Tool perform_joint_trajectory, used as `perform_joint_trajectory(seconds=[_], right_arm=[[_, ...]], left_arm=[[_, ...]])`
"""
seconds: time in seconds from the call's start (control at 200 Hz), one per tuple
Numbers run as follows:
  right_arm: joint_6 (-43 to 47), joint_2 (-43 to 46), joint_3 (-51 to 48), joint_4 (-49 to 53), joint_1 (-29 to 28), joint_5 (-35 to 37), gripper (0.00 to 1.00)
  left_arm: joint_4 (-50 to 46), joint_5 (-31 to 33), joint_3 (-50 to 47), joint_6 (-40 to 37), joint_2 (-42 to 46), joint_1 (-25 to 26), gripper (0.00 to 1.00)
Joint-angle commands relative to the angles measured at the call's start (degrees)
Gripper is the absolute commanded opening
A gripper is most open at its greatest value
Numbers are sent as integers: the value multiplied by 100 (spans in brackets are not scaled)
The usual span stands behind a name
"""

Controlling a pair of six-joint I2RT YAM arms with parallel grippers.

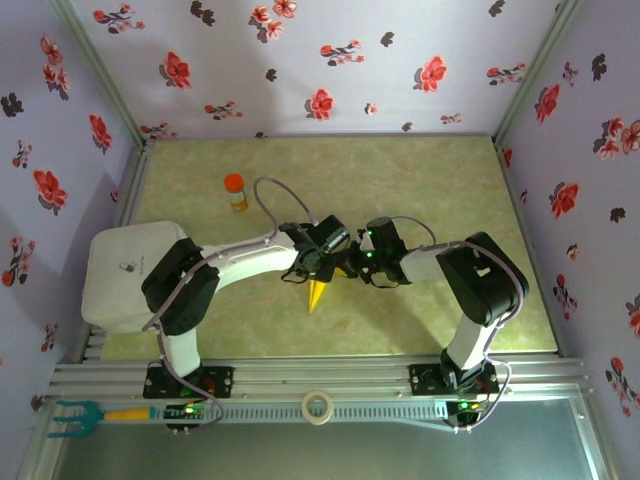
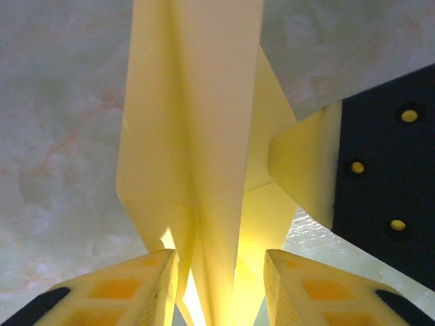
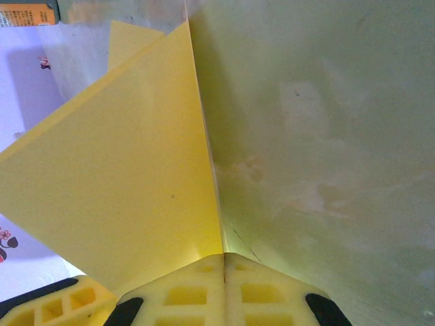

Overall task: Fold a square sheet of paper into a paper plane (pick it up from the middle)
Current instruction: Move a paper plane to the center of the table.

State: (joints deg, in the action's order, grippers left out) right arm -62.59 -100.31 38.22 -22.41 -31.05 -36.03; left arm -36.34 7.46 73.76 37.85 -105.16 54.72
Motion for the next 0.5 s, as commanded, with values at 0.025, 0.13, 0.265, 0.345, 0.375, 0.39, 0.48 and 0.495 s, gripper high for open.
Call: perform_joint_trajectory(seconds=[0.025, 0.13, 0.265, 0.345, 0.375, 0.39, 0.48, 0.495], right_arm=[[115, 34, 120, 107, -42, 19, 0], [104, 38, 112, 101, -40, 30, 0], [103, 52, 124, 97, -42, 26, 0], [98, 55, 117, 104, -42, 34, 0], [98, 43, 118, 106, -42, 30, 0], [98, 46, 119, 106, -42, 32, 0], [102, 45, 117, 103, -41, 35, 0], [99, 51, 117, 101, -42, 31, 0]], left_arm=[[27, -114, -130, 156, 14, 12, 37], [28, -96, -166, 163, 11, 12, 36], [-32, -59, -157, 191, -22, 8, 35], [-28, -63, -166, 203, -21, 12, 35], [-29, -63, -171, 207, -14, 8, 35], [-23, -60, -180, 214, -3, 12, 36], [76, -105, -243, 197, 56, 12, 37], [78, -117, -247, 191, 57, 12, 37]])
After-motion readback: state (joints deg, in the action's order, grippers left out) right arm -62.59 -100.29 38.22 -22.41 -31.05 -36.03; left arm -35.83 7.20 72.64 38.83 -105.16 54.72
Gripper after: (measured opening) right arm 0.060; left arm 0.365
